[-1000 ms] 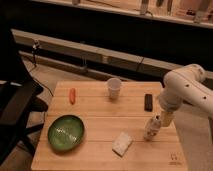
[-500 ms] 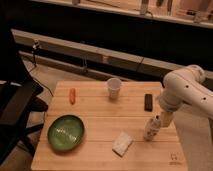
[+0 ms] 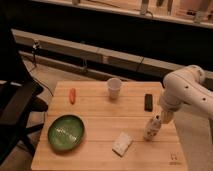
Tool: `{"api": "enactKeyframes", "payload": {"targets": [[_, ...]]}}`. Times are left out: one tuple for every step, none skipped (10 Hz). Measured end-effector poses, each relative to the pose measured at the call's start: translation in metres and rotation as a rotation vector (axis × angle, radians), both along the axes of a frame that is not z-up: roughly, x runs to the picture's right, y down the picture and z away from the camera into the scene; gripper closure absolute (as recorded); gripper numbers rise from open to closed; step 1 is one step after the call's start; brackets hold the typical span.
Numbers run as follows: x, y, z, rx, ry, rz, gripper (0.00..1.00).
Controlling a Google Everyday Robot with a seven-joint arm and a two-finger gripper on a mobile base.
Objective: Knock the bottle over
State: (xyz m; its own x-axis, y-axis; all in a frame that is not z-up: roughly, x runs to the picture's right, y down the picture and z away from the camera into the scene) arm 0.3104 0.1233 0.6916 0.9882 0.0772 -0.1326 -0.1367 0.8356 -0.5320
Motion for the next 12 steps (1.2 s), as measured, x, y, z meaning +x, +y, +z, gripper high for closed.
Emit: {"api": "enactKeyframes", "payload": {"targets": [[0.007, 0.002, 0.001, -0.004, 0.018, 0.012, 0.74], [0.014, 0.005, 0.003, -0.008, 0.036, 0.025, 0.86], [0.019, 0.008, 0.005, -0.013, 0.047, 0.036, 0.95], [0.023, 0.012, 0.005, -0.018, 0.054, 0.043, 1.0], [0.025, 0.015, 0.005, -0.024, 0.058, 0.047, 1.0], [0.024, 0.019, 0.007, -0.033, 0.054, 0.05, 1.0], [0.02, 0.022, 0.007, -0.041, 0.04, 0.048, 1.0], [0.016, 0.026, 0.006, -0.048, 0.028, 0.039, 1.0], [0.009, 0.029, 0.004, -0.055, 0.007, 0.026, 1.0], [0.001, 0.031, 0.0, -0.061, -0.017, 0.013, 1.0], [-0.005, 0.034, -0.005, -0.064, -0.041, 0.0, 1.0], [-0.014, 0.034, -0.011, -0.059, -0.069, -0.018, 1.0]]}}
